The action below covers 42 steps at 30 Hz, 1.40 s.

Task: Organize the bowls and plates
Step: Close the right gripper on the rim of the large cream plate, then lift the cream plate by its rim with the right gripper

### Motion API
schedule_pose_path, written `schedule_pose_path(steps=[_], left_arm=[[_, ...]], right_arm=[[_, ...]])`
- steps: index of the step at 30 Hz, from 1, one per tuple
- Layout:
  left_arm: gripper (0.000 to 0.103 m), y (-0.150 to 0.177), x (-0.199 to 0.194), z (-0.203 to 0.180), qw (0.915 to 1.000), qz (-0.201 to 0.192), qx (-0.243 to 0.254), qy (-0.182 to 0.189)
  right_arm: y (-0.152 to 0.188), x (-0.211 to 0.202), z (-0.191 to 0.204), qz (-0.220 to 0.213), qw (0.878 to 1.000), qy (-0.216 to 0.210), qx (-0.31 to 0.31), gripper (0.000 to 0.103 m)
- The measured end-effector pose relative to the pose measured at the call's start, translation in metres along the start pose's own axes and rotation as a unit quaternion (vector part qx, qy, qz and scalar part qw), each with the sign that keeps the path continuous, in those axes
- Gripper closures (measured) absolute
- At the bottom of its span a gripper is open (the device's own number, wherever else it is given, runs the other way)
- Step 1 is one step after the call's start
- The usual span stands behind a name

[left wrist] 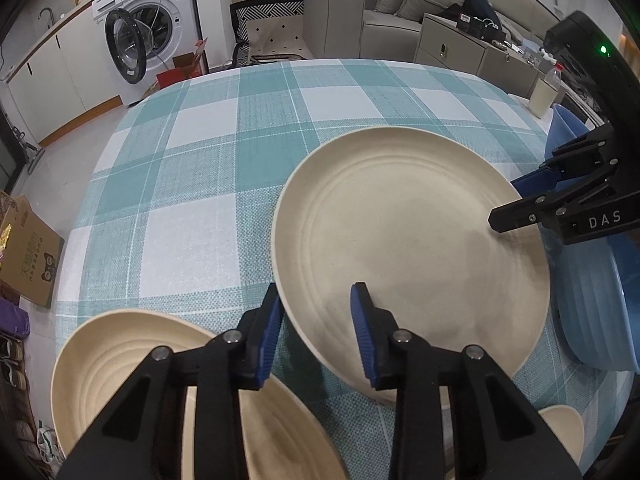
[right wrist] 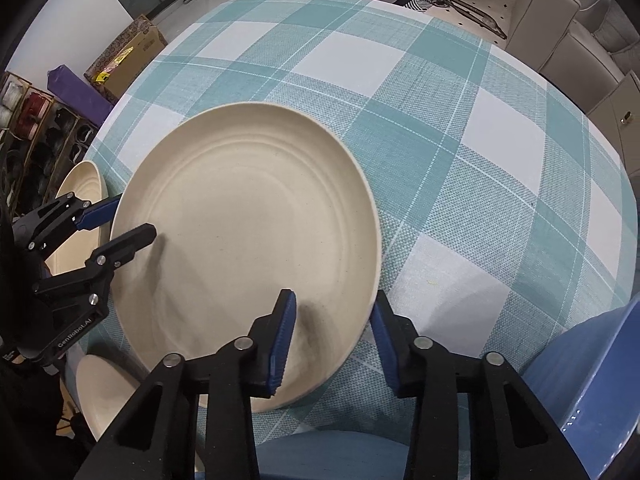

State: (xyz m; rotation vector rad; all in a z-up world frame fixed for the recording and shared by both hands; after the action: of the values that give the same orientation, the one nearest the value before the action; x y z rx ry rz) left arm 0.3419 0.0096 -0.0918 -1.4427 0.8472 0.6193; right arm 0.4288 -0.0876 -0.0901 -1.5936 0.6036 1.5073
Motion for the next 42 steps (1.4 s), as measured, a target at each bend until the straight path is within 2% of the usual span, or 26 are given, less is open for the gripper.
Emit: schedule_pose_path(steps=[7, 16, 42], left_arm=[[0.072, 0.000, -0.001, 0.004, 0.9999, -0.004, -0.010, -0.003], [0.072, -0.006, -0.012, 0.009, 0.9996, -0.019, -0.020, -0.003], [0.072, -0.015, -0.074, 0.015, 0.9955, -0.091, -0.026, -0.013]], right_arm=[[0.000, 0.000, -0.003, -0.009, 1.000, 0.020, -0.003, 0.084], [0.000, -0.009, -0.004, -0.022, 0.999, 0.030, -0.004, 0.089], [0.006, -0.079, 0.020, -0.096, 0.995, 0.036, -0.008, 0.090]])
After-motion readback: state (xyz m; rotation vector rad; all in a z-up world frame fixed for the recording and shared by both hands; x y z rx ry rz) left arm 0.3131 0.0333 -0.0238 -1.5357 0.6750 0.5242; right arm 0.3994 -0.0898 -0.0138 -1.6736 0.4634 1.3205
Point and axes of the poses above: each gripper's, at about its wrist camera, not at the fingertips, and x roughly the way its jaws point, z to its left, y to its underside, the point moved 7 cm from there along x, roughly the way its jaws point, and after that the axes turned 5 degrees about -z, right-handed, at the moved point
